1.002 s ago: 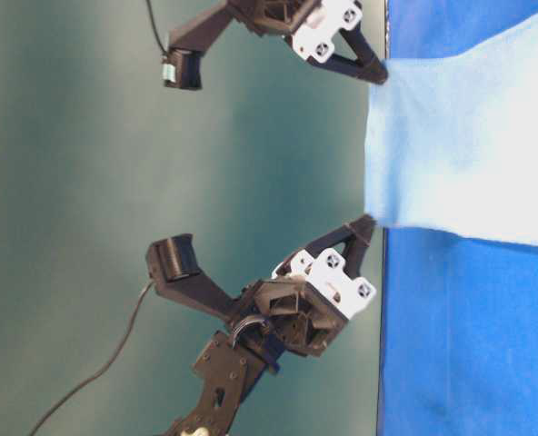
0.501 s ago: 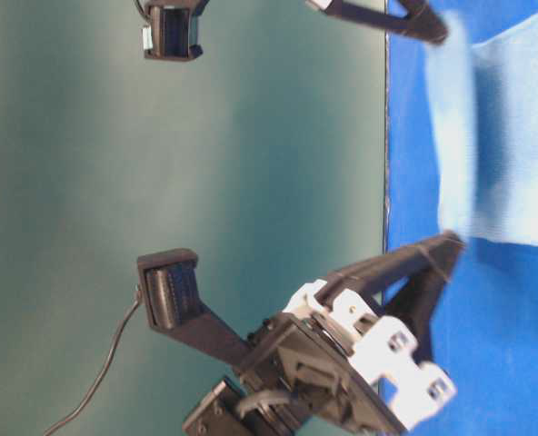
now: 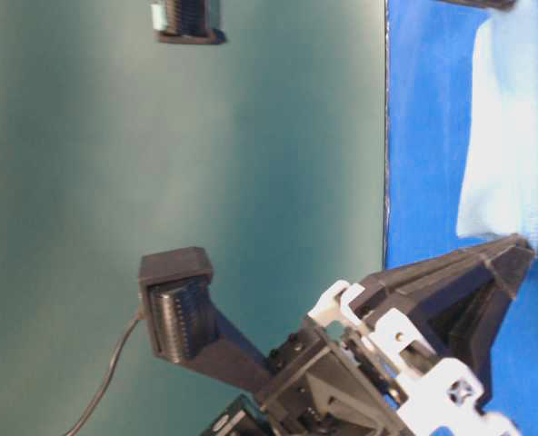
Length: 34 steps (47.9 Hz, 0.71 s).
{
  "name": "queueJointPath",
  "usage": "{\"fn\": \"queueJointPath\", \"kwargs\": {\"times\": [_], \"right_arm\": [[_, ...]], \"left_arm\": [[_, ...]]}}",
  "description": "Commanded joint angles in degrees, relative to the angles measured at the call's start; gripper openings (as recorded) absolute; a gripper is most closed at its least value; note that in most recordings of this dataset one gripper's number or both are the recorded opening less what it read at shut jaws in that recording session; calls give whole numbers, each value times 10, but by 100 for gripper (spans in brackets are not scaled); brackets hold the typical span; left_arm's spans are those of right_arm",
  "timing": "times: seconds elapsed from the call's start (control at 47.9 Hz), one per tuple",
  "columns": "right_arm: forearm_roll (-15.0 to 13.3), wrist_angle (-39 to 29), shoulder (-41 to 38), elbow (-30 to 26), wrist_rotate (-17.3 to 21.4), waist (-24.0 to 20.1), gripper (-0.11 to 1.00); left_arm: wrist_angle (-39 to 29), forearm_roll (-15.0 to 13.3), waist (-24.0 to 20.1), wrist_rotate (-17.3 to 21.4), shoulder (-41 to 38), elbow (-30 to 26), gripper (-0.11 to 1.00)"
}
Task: Fold the light blue towel.
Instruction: 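Lift the far corners and fold them toward the near edge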
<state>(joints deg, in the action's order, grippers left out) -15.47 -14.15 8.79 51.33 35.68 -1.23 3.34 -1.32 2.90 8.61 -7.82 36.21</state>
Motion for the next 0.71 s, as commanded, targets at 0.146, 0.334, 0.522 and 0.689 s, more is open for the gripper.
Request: {"fn": "queueJointPath", "kwargs": {"times": [0.146,0.334,0.522,0.689], "right_arm": [[1,47,-30,-8,1,-2,5],[1,54,-48,-17,2,-2,8],[1,54,-48,-20,2,-2,61],[1,52,-47,-27,3,-4,60]], "left_arm": [[19,1,4,-1,-9,-3,3],[36,0,4,-1,-19,-6,5],[40,1,1,0,-18,-2,50],[39,0,1,1,-16,-4,55]]}}
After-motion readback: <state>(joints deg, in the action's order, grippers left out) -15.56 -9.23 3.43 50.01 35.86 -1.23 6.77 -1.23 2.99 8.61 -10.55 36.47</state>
